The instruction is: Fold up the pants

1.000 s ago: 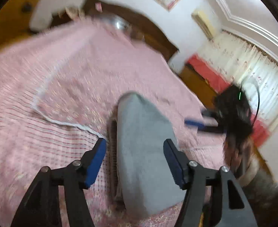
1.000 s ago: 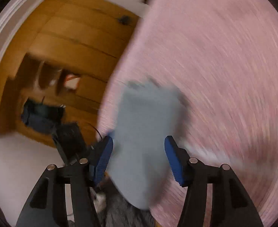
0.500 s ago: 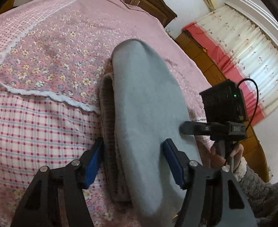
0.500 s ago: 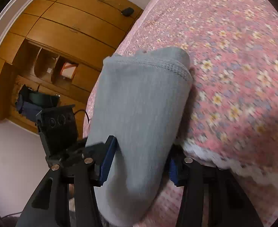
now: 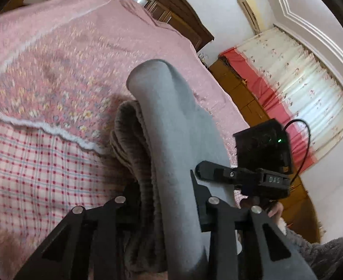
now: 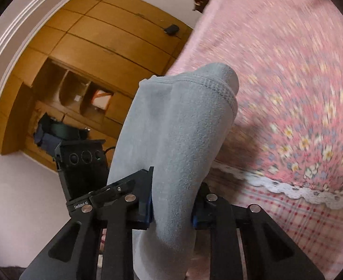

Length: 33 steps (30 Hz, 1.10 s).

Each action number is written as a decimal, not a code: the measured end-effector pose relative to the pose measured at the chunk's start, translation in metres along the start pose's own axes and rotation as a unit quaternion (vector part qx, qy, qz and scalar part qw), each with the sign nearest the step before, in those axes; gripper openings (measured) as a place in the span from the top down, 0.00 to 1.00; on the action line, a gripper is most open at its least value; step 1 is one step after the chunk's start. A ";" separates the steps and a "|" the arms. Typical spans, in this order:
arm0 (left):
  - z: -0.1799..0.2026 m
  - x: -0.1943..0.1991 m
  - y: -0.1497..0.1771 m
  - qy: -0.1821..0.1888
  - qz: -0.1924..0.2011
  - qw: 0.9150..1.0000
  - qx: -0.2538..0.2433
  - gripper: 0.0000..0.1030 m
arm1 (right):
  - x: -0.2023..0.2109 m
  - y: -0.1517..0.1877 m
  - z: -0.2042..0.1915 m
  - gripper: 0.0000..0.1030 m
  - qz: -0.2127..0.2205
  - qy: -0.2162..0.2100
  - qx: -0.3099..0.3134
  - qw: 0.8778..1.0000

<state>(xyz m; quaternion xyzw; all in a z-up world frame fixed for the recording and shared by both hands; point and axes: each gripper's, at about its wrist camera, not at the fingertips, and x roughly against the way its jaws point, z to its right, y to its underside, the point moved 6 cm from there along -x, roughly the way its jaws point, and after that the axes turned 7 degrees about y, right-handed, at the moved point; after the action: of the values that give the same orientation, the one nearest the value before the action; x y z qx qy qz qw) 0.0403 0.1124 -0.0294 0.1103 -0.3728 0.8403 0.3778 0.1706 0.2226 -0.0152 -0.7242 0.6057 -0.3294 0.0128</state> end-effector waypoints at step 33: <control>0.125 -0.319 -0.097 0.033 -0.036 0.999 0.005 0.68 | 0.176 -0.133 0.228 0.73 -0.019 0.137 -0.028 0.990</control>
<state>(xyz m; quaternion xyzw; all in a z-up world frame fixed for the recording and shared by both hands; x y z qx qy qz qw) 0.3180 -0.1096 -0.0384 0.0977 -0.3515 0.8313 0.4193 0.4068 0.0156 -0.0572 -0.6832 0.5971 -0.4091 -0.0966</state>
